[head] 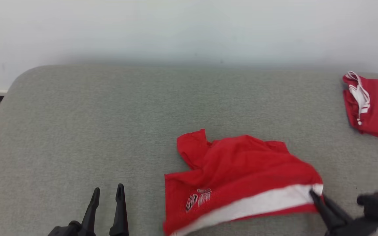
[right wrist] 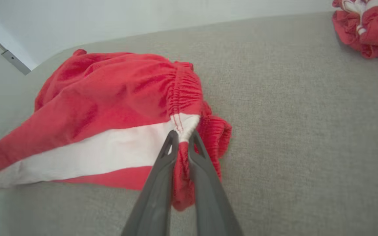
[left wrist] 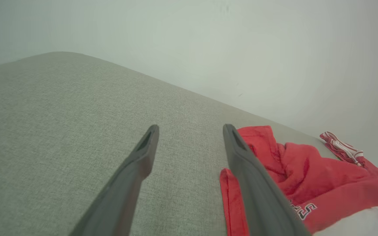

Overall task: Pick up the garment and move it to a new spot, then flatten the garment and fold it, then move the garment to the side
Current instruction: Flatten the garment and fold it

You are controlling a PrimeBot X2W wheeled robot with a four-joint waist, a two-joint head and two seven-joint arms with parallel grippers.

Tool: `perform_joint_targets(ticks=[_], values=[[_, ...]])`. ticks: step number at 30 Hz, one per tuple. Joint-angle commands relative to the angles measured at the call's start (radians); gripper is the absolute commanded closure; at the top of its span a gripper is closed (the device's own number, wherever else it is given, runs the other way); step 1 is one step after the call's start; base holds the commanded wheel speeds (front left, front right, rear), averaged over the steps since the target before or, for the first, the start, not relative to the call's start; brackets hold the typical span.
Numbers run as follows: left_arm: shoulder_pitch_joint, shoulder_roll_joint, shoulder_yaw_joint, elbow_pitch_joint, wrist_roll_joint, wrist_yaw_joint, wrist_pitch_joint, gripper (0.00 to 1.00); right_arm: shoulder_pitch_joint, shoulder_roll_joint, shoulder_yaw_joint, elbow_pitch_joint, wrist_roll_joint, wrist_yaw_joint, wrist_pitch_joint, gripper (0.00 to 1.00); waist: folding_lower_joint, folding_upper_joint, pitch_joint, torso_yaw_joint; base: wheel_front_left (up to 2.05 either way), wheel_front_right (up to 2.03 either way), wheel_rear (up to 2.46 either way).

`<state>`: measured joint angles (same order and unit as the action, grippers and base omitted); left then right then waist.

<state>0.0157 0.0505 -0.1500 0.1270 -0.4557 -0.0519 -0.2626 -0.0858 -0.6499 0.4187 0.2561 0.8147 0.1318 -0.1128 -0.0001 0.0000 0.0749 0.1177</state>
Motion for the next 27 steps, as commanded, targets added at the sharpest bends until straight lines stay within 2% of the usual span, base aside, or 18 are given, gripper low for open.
perform_joint_targets(ticks=[1,2,3,4,7,14,17,27], values=[[0.000,0.000,0.003,0.005,0.012,-0.001,-0.003,0.00,0.038,0.026,-0.025,-0.019,-0.015,-0.003,0.007,1.00,0.0001,0.0000,0.003,-0.027,0.00,0.00,0.00],[0.002,0.000,0.004,0.012,0.014,-0.005,-0.003,0.00,0.082,0.043,-0.059,-0.040,-0.032,-0.003,0.020,1.00,0.0001,0.0000,0.002,-0.033,0.00,0.00,0.00],[0.004,0.000,0.005,0.018,0.015,-0.009,-0.003,0.00,0.113,0.056,-0.096,-0.063,-0.059,-0.003,0.027,0.45,0.0001,0.0000,0.002,-0.039,0.00,0.00,0.00],[0.009,0.000,0.006,0.026,0.013,-0.010,-0.003,0.00,0.141,0.075,-0.127,-0.084,-0.077,-0.003,0.037,0.00,0.0001,0.0000,-0.001,-0.046,0.00,0.00,0.00],[0.024,0.000,0.003,0.058,0.024,-0.021,-0.003,0.00,0.205,0.127,-0.197,-0.140,-0.123,-0.003,0.067,0.00,0.0001,0.0000,-0.011,-0.064,0.00,0.00,0.00],[0.052,0.000,-0.010,0.113,0.061,-0.053,-0.003,0.00,0.293,0.180,-0.306,-0.227,-0.229,-0.003,0.127,0.00,0.0001,0.0000,-0.032,-0.069,0.00,0.00,0.00],[0.057,0.002,-0.042,0.133,0.065,-0.063,-0.003,0.00,0.302,0.207,-0.343,-0.256,-0.272,-0.003,0.112,0.00,0.0001,0.0000,-0.026,-0.066,0.00,0.00,0.00],[0.028,0.010,-0.171,0.259,0.023,-0.079,0.042,0.00,0.262,0.290,-0.323,-0.280,-0.356,-0.003,0.091,0.00,0.0001,0.0000,-0.007,-0.100,0.00,0.00,0.00]])
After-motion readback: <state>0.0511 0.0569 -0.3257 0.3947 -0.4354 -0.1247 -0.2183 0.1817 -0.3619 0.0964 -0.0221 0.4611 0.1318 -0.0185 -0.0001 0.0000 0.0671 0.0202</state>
